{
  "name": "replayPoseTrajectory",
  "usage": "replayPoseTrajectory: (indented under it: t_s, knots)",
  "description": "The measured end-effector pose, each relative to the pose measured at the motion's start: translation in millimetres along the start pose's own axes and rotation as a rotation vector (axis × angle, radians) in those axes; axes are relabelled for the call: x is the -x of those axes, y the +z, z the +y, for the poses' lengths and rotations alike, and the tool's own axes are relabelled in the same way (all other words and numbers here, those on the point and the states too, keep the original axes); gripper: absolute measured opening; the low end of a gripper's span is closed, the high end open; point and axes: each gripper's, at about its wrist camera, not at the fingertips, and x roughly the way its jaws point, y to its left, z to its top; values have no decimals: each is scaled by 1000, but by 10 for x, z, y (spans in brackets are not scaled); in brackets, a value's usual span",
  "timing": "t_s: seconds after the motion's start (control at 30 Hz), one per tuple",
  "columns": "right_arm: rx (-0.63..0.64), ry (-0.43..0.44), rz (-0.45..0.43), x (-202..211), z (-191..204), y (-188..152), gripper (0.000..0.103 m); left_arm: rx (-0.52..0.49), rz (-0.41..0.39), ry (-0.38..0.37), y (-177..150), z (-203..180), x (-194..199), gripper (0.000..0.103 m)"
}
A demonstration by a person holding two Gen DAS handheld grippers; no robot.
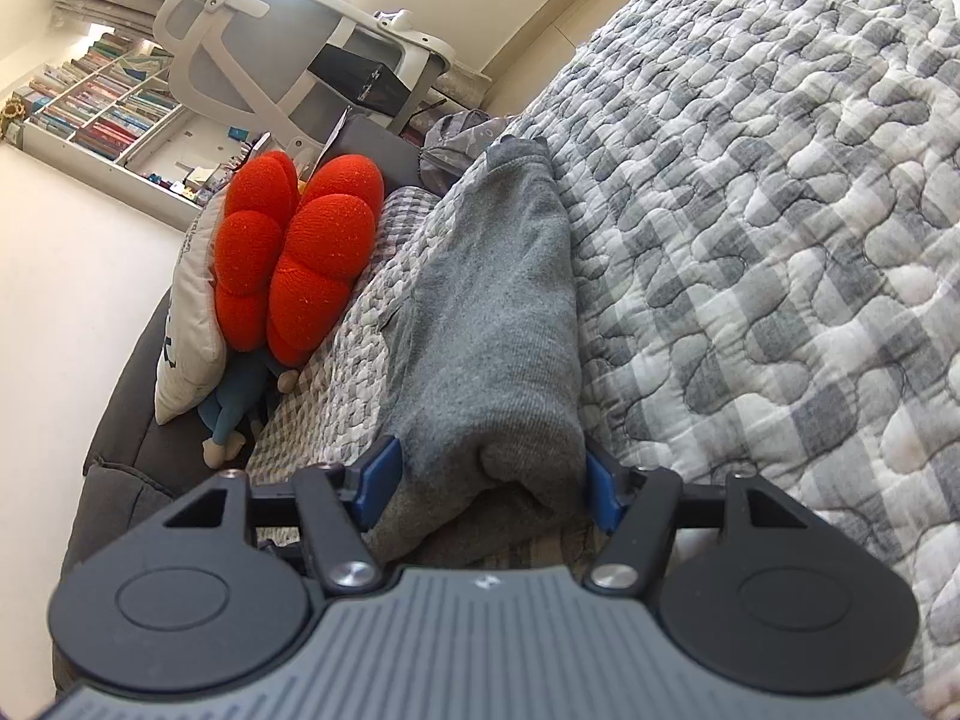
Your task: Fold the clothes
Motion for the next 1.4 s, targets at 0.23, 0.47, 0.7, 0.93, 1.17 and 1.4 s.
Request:
replayPoseTrajectory:
  t_s: [0.23,0.47,0.7,0.93,1.17,1.4]
  knots:
    - [477,-203,-167,275,363,-222,67,2,-1,7,10,-4,26,19]
    - [958,-126,-169,170,876,-688,67,13,2,-46,216,-183,131,10]
    - [1013,-63,-118,-31,897,-718,67,-51,34,-53,280,-452,91,10]
    - [1239,-87,-60,-432,1116,-1027,67,-20,52,-52,301,-377,46,10]
    - [1274,-220,-78,-819,1169,-1106,24,-7,65,-51,315,-316,95,11]
    - [1023,-87,-93,-643,994,-807,18,102,45,-86,335,-95,232,36]
